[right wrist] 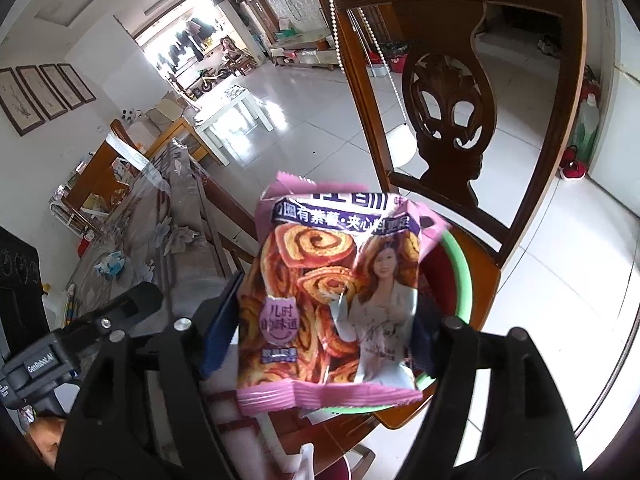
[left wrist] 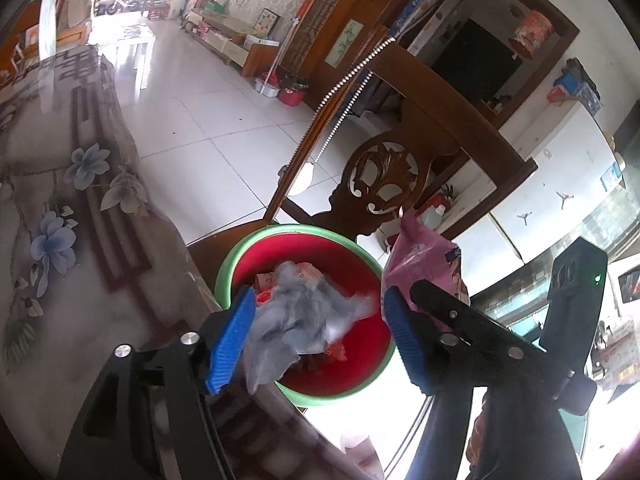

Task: Collect trash
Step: 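Open the left tool over the bin while the right tool releases the pink wrapper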

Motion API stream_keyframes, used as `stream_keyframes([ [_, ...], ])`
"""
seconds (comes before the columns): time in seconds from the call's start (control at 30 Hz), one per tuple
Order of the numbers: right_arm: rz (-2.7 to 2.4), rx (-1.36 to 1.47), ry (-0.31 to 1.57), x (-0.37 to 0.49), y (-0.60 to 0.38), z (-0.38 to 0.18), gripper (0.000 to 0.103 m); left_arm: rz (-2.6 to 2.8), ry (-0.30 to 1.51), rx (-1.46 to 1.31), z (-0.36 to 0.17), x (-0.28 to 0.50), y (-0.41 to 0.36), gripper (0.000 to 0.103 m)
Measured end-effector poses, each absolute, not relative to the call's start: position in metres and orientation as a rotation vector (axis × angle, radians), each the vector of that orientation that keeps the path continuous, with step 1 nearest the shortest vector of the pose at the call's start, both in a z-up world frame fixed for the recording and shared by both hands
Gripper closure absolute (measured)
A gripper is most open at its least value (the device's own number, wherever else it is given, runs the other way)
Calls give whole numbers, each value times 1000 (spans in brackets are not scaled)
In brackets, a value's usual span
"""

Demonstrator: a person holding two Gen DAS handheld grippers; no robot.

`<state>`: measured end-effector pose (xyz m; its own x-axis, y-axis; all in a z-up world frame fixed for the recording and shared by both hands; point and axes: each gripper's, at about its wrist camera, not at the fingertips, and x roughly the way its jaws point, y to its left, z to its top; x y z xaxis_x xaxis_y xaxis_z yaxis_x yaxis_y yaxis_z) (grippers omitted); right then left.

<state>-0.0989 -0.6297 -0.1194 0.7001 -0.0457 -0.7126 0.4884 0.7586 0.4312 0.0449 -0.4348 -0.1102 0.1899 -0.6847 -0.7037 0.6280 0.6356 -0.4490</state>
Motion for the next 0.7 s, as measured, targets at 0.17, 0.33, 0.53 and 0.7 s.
stream_keyframes([
  [0.17,-321,656,747,-98,-628,-117,28,-894,1025,-111,-109,50,-420,34],
  [0.33,-341,590,745,-99,-619,-103,14,-857,1031,-140,-107,52,-399,33],
  [0.53,-201,638,718,-99,-584,-74,14,-697,957,-127,-102,58,-332,30],
  [0.7,-29,571,731,-78,-525,-43,13,-425,930,-231,-103,91,-243,30],
])
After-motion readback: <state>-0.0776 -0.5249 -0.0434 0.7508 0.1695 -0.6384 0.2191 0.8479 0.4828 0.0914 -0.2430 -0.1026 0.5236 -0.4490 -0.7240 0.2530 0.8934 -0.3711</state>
